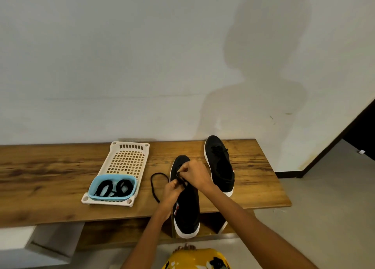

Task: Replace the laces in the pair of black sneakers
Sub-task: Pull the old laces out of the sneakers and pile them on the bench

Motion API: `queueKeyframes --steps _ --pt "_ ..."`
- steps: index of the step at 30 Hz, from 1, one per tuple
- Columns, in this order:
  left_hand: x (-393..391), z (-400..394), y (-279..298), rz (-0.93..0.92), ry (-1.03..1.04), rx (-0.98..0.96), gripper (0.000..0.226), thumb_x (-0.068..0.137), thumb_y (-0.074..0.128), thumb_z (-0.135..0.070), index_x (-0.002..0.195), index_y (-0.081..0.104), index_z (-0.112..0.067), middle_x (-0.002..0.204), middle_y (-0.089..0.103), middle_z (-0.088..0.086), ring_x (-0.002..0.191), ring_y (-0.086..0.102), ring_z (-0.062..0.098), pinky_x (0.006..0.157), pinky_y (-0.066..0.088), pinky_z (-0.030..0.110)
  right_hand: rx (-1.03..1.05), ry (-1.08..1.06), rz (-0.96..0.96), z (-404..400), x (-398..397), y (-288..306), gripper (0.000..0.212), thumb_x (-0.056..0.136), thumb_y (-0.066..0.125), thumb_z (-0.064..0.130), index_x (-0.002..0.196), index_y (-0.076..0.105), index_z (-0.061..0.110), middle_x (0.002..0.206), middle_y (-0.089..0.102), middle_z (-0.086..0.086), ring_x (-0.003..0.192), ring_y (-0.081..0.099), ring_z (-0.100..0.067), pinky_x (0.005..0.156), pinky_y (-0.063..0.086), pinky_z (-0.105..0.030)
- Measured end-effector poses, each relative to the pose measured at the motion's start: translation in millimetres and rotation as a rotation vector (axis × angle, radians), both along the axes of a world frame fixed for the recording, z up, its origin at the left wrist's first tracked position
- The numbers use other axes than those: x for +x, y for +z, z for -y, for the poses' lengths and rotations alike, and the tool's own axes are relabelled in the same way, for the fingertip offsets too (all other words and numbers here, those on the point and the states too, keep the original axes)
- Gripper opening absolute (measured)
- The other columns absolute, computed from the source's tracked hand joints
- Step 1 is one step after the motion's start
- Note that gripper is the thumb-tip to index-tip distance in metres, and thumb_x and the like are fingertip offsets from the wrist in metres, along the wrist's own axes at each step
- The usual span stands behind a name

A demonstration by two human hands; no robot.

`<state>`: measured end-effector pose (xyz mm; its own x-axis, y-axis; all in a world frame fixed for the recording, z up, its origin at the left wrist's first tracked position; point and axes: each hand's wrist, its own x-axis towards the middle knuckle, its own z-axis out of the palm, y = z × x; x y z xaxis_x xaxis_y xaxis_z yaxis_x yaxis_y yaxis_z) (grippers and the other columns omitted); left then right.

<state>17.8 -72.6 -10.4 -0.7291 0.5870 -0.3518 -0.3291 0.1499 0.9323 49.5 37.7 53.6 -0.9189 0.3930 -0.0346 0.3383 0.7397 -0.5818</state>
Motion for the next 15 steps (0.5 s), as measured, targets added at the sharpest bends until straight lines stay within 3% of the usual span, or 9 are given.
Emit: queueKeyframes --steps 3,6,8,10,12,15 --pt "-3 0 -7 -0.011 0.092 -0.03 0.017 0.094 0.052 -0.01 0.101 0.066 -0.004 0.093 0.071 0.011 0.089 0.067 0.022 0.084 0.054 0.036 -0.132 -0.058 -0.032 5 -4 0 0.011 0.087 0.065 0.018 0.091 0.075 0.015 0.079 0.074 -0.003 0.055 0.063 -0.007 0.072 0.057 -0.025" --pt "1 0 -11 0.229 0.208 0.137 0.021 0.098 0.045 -0.019 0.105 0.061 -0.007 0.1 0.069 0.011 0.095 0.066 0.023 0.087 0.051 0.037 -0.179 -0.114 -0.042 1 0 -9 0.016 0.088 0.065 0.016 0.102 0.073 0.015 0.099 0.073 0.0 0.075 0.067 -0.009 0.071 0.052 -0.014" --pt "-1 0 -10 0.415 0.352 0.297 0.021 0.101 0.038 -0.019 0.099 0.054 -0.006 0.102 0.064 0.013 0.094 0.063 0.028 0.087 0.049 0.039 -0.144 -0.131 0.037 -2 10 -23 0.032 0.086 0.067 0.022 0.118 0.065 0.017 0.116 0.066 0.0 0.101 0.062 -0.012 0.081 0.045 -0.018" --pt "-5 3 -9 0.506 0.44 0.35 0.018 0.101 0.036 -0.012 0.09 0.049 -0.006 0.099 0.059 0.015 0.09 0.061 0.033 0.083 0.048 0.04 -0.14 -0.115 0.149 3 25 -40 0.054 0.082 0.071 0.031 0.131 0.053 0.017 0.126 0.054 -0.003 0.115 0.052 -0.017 0.089 0.042 -0.024" --pt "-7 3 -11 0.557 0.483 0.365 0.019 0.101 0.036 -0.011 0.086 0.047 -0.006 0.096 0.058 0.017 0.09 0.059 0.036 0.079 0.049 0.04 -0.071 -0.088 0.163 10 37 -52 0.06 0.081 0.071 0.03 0.135 0.047 0.018 0.13 0.046 -0.004 0.12 0.047 -0.019 0.095 0.042 -0.027" --pt "-8 1 -12 0.509 0.513 0.274 0.025 0.102 0.037 -0.018 0.082 0.048 -0.007 0.081 0.056 0.014 0.077 0.06 0.03 0.067 0.053 0.034 -0.1 -0.149 0.031 10 48 -60 0.047 0.084 0.063 0.011 0.129 0.051 0.018 0.127 0.05 -0.003 0.114 0.053 -0.018 0.091 0.047 -0.027"
